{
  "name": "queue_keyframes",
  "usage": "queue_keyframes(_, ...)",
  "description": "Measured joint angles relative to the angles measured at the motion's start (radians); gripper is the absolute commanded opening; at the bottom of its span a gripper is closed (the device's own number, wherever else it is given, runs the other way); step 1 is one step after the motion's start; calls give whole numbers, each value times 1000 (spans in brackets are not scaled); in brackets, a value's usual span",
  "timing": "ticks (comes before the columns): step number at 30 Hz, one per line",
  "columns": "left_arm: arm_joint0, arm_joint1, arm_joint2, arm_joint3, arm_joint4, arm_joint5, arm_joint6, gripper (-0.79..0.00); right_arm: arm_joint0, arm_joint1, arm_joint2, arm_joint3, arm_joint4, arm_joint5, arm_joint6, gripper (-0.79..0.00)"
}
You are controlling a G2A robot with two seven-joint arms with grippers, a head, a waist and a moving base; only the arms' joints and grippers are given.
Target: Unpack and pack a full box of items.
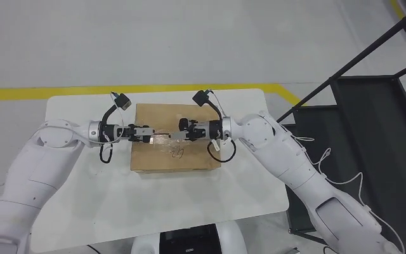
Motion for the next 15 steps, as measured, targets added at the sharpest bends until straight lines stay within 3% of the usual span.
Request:
queue_keyframes(8,18,2,-27,-12,8,-27,-20,0,-24,17,31,-5,-90,-36,47,0)
queue_keyframes(15,37,7,-63,-21,14,-38,-7,0,-80,31,50,-47,-95,-4,83,0)
